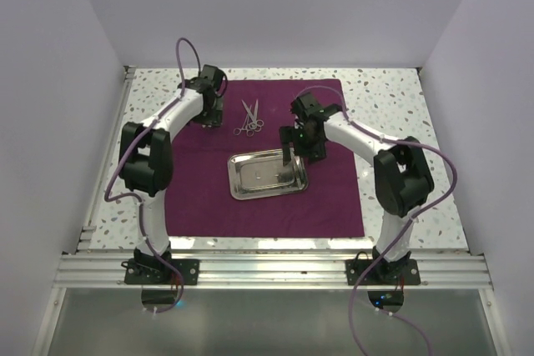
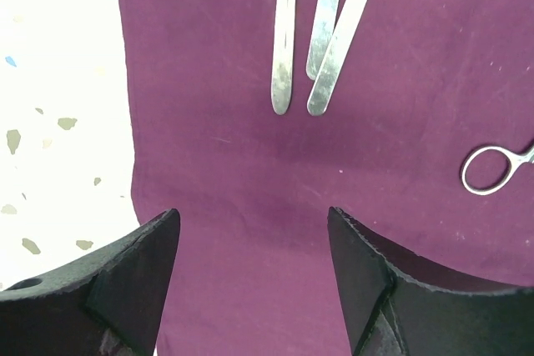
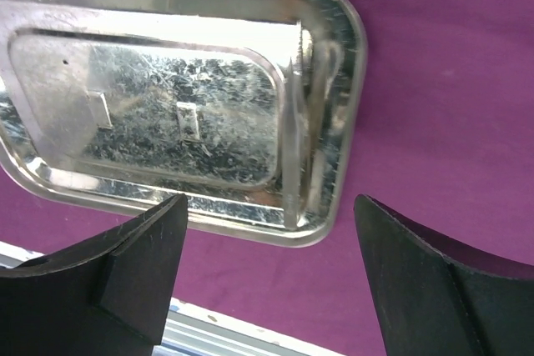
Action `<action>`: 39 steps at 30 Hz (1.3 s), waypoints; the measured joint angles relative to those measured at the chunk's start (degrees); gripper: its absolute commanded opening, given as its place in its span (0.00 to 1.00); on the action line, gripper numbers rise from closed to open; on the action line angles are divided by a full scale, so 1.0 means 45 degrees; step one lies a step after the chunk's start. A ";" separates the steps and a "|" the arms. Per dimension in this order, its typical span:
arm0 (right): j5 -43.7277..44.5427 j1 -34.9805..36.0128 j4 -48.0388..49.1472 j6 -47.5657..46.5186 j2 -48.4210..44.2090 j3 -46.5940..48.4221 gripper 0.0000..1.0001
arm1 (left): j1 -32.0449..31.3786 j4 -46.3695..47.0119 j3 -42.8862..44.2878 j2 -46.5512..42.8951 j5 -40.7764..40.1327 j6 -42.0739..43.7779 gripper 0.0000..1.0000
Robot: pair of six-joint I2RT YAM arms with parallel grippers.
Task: Open and lay out the surgical kit
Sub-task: Pick up the medical item from the container.
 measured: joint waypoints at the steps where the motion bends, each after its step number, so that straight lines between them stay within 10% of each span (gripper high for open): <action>1: -0.0068 0.0058 0.0029 0.0000 0.0121 0.0000 0.83 | 0.0000 0.0000 -0.0087 -0.0034 0.0024 -0.0024 0.74; 18: -0.0442 0.0204 0.0641 -0.0087 0.1763 0.0296 0.66 | 0.0000 -0.0083 -0.0384 -0.0117 0.0165 -0.0325 0.70; 34: 0.0291 0.0194 0.0617 -0.0350 0.2157 0.0359 0.02 | -0.0005 -0.0175 -0.0656 -0.0248 0.0272 -0.0423 0.67; 39: 0.0277 0.0194 0.0631 -0.0408 0.2239 0.0525 0.00 | -0.0005 -0.0219 -0.1030 -0.0510 0.0262 -0.0418 0.67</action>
